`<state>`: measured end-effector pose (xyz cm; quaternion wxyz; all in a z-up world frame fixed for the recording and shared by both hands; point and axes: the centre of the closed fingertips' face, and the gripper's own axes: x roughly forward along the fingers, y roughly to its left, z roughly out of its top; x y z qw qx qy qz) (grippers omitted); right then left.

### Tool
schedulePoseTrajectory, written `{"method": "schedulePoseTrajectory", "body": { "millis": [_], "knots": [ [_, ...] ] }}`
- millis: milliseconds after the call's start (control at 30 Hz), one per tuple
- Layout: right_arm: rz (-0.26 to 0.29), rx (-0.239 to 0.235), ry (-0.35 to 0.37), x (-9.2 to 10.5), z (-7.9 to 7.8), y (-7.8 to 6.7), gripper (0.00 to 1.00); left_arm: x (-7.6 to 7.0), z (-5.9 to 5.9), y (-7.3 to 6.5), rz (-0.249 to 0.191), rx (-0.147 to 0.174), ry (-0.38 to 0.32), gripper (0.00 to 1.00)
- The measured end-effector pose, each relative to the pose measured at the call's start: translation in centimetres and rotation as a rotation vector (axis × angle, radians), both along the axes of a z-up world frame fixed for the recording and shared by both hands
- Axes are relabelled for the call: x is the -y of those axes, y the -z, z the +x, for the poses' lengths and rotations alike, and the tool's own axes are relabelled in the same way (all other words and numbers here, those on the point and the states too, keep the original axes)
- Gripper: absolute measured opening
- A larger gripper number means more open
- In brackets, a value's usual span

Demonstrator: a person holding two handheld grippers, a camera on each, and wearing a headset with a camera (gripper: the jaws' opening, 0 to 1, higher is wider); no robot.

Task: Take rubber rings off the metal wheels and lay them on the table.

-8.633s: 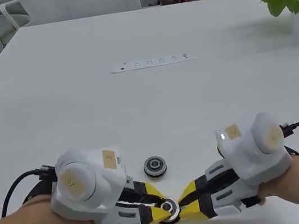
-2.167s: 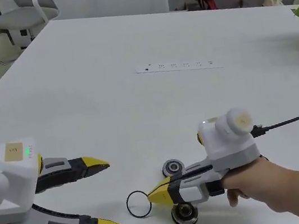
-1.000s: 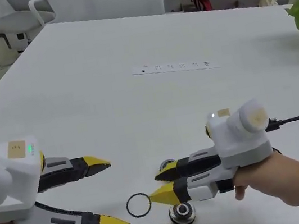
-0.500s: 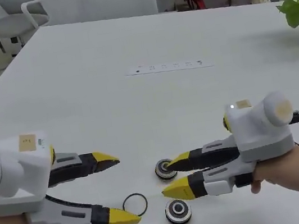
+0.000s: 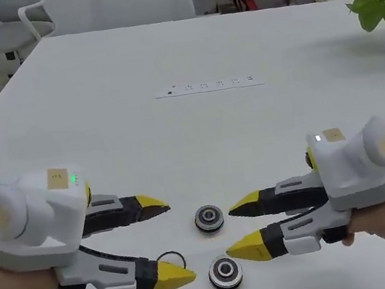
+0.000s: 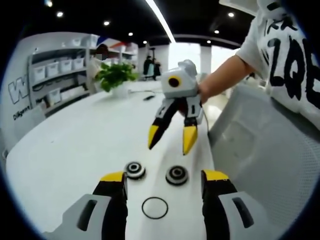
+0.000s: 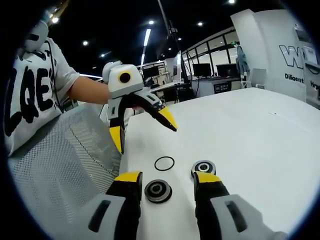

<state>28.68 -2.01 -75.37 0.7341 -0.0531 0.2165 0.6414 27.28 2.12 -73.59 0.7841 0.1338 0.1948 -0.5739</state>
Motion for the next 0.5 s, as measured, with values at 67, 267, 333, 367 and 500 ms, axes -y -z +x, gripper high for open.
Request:
{"method": "schedulePoseTrajectory", "body": {
  "millis": [67,267,333,367,500],
  "knots": [
    [-0.005,0.003,-0.004,0.1,-0.2,0.3,0.38,0.3,0.0,0.2,0.002,-0.005,0.007,0.60],
    [-0.040,0.016,-0.023,0.7,-0.7,1.9,0.38,1.1,-0.3,0.9,0.003,-0.024,0.025,0.59],
    [-0.042,0.008,-0.022,0.8,-0.9,2.3,0.38,1.4,-0.4,1.0,0.002,-0.031,0.032,0.58],
    [-0.045,0.008,-0.024,0.9,-1.0,2.5,0.38,1.5,-0.4,1.1,0.003,-0.034,0.034,0.58],
    [-0.054,0.014,-0.036,1.0,-1.3,2.9,0.38,1.9,-0.6,1.4,0.010,-0.038,0.050,0.57]
  ]
}}
